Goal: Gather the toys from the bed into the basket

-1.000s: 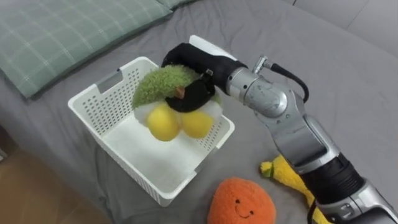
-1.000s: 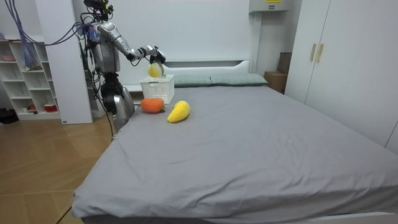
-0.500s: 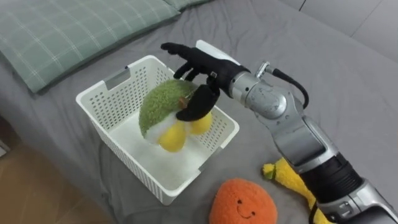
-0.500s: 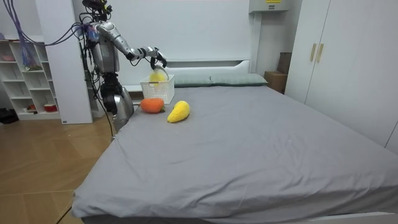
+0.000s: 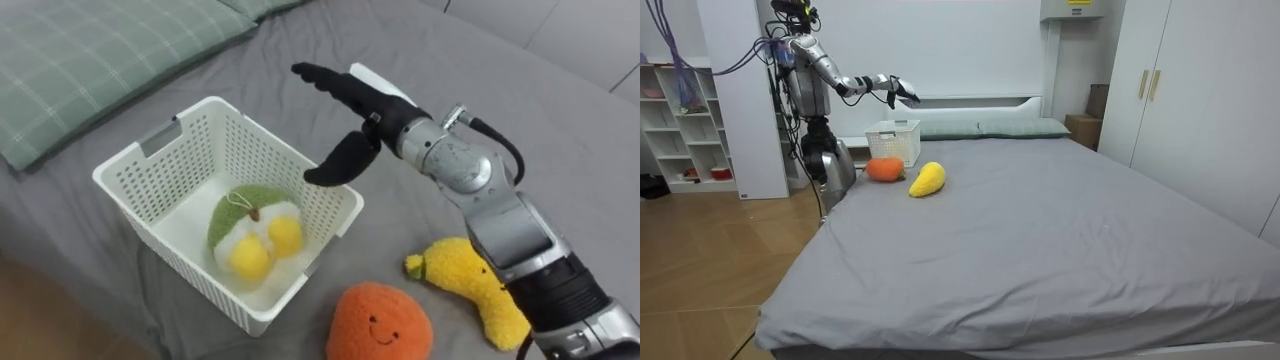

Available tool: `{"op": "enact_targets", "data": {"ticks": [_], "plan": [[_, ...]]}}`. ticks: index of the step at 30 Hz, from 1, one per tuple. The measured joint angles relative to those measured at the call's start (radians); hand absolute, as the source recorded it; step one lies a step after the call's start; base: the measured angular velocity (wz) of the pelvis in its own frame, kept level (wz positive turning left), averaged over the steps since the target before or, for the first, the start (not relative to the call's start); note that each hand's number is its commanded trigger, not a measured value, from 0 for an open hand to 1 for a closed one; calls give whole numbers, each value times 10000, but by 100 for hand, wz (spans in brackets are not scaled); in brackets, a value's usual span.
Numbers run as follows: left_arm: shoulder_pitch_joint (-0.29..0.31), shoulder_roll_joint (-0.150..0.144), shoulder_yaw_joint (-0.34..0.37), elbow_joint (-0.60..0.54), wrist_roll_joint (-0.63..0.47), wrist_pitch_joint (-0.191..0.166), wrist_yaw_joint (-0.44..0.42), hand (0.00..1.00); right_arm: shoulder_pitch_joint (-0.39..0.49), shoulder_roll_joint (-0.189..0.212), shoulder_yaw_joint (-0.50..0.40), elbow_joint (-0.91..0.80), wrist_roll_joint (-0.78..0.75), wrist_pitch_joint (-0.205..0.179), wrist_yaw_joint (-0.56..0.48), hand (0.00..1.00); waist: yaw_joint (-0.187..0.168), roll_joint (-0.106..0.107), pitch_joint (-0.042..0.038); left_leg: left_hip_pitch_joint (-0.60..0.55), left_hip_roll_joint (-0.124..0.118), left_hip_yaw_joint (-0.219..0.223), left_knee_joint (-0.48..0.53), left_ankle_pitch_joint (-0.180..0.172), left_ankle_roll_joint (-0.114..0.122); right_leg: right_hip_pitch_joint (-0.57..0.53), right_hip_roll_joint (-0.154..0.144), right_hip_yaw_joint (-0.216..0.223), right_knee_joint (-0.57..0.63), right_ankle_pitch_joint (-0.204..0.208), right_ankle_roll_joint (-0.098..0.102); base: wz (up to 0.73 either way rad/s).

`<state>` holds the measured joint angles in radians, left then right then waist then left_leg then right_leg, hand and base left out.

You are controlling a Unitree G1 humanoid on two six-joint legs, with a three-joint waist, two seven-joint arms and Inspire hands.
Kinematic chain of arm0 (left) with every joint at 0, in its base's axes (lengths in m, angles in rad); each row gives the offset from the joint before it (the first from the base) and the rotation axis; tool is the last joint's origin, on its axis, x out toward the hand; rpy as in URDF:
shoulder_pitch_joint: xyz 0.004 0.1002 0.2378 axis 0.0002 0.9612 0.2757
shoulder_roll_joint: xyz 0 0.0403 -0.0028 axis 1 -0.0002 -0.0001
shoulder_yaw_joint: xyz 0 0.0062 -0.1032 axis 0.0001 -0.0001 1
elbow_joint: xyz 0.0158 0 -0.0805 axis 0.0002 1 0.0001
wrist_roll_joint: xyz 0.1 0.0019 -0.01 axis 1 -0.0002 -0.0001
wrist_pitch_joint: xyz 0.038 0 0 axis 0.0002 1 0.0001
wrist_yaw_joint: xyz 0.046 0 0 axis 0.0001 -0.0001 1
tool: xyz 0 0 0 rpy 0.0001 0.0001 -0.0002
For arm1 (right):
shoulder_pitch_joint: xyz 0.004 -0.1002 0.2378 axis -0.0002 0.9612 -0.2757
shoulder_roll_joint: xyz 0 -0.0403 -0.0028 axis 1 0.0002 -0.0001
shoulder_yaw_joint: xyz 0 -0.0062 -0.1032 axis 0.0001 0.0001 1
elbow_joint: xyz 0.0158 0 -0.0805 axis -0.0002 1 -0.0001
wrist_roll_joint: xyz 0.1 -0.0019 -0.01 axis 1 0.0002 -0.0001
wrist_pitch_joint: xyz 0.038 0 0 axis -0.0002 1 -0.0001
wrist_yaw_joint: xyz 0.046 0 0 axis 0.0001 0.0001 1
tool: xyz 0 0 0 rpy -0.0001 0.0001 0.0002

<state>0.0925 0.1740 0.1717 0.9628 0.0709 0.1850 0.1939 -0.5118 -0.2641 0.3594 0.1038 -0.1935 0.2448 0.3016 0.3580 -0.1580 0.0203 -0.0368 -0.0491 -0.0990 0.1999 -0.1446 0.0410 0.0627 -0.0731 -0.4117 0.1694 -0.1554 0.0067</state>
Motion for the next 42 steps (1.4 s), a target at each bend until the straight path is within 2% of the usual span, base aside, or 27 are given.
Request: {"op": "enact_targets", "data": {"ticks": [2, 5, 6, 7, 11, 13, 17, 19, 22, 26, 28, 30, 32, 35, 37, 38, 40, 42], "plan": [[50, -27, -3, -6, -2, 1, 18, 0, 184, 0, -197, -82, -7, -43, -74, 0, -25, 61, -33, 75, 37, 173, -29, -9, 9, -39, 21, 206, 3, 14, -9, -26], [167, -44, -4, -8, -11, 3, 19, 0, 559, -11, -619, -122, -1, -53, -382, 0, -259, 176, -141, 201, 51, 353, -84, -14, 24, -40, 21, 452, 19, 21, -3, -20], [203, -45, -2, -8, -15, 3, 18, 0, 701, -29, -782, -124, -1, -52, -528, 0, -318, 256, -135, 282, 59, 434, -148, -14, 28, -29, 25, 565, 28, 22, -1, -21], [239, -50, -3, -8, -36, -1, 18, 0, 838, -90, -919, -138, -6, -53, -629, 0, -525, 315, -149, 330, 68, 495, -168, -16, 33, -34, 18, 620, 52, 23, 1, -20], [434, -148, 24, -6, -36, -59, 25, 0, 1285, -173, -1586, -185, -196, -62, -751, 0, -846, 459, -168, 521, 145, 879, -309, -43, 61, -32, 66, 991, 69, 39, 3, -29], [618, -208, 15, 17, -13, -178, 65, 0, 1650, -256, -1981, -189, -346, -67, -907, 0, -1214, 483, -172, 595, 178, 1015, -344, -81, 64, -8, 90, 1114, 67, 39, 4, -16], [649, -256, 23, 41, -10, -251, 64, 0, 2207, -595, -2388, -187, -503, -127, -1284, 0, -1567, 520, -174, 644, 208, 1216, -402, -108, 64, -90, 126, 1340, 93, 39, 5, -18], [662, -265, -3, 33, -13, -273, 79, 0, 2295, -627, -2650, 18, -815, -218, -1476, 0, -1866, 549, -157, 650, 212, 1263, -434, -112, 65, -144, 128, 1397, 140, 39, 5, -9], [646, -255, -253, 25, -13, -378, 114, 0, 2294, -673, -2859, 943, -828, -375, -1996, 0, -2040, 512, -178, 667, 216, 1321, -467, -112, 66, -178, 138, 1459, 147, 39, 5, -6], [609, -194, -307, 139, -16, -428, 128, 0, 2282, -710, -2859, 2049, -515, -467, -2367, 0, -2052, 375, -175, 505, 264, 1536, -494, -112, 65, -457, 169, 1647, 214, 53, -17, -15], [387, 23, -589, 434, -30, -488, 166, 0, 2265, -839, -2806, 3006, -288, -516, -2532, 0, -1905, 181, -128, 318, 317, 1726, -475, -110, 56, -736, 190, 1703, 329, 64, -32, -14], [290, 189, -893, 619, -29, -590, 235, 0, 2088, -877, -2611, 3803, -256, -639, -2749, 0, -1897, 57, -119, 66, 344, 1754, -419, -111, 52, -991, 205, 1724, 346, 89, -66, -7], [163, 226, -1102, 605, -60, -644, 348, 0, 1939, -877, -2614, 4479, -270, -793, -3083, 0, -1944, 20, -114, -329, 346, 1731, -272, -111, 52, -1285, 188, 1616, 347, 140, -75, 6], [-233, 232, -1209, 705, -422, -854, 399, 0, 1297, -881, -2612, 5439, -198, -1049, -3688, 0, -1922, 83, -52, -1014, 372, 1744, -36, -107, 53, -1908, 202, 1609, 347, 237, -118, 0], [-416, 224, -1419, 813, -622, -1033, 408, 0, 778, -883, -2573, 6216, -127, -1486, -4066, 0, -1897, 177, 19, -1360, 380, 1710, 53, -105, 53, -2203, 207, 1585, 346, 274, -133, 2], [-453, 221, -1467, 830, -690, -1063, 406, 0, 655, -883, -2536, 6429, -130, -1567, -4146, 0, -1893, 210, 41, -1405, 379, 1696, 61, -104, 53, -2235, 208, 1581, 346, 275, -132, 7], [-576, 221, -1753, 929, -1239, -1127, 378, 0, 295, -884, -2446, 6903, -128, -1729, -4392, 0, -1858, 357, 137, -1580, 372, 1630, 59, -104, 53, -2382, 198, 1498, 343, 275, -130, 8], [-653, 219, -1870, 931, -1495, -1129, 334, 0, 162, -884, -2400, 7122, -72, -1914, -4563, 0, -1859, 439, 161, -1776, 368, 1522, 63, -101, 51, -2555, 194, 1434, 339, 276, -130, 11]]}}
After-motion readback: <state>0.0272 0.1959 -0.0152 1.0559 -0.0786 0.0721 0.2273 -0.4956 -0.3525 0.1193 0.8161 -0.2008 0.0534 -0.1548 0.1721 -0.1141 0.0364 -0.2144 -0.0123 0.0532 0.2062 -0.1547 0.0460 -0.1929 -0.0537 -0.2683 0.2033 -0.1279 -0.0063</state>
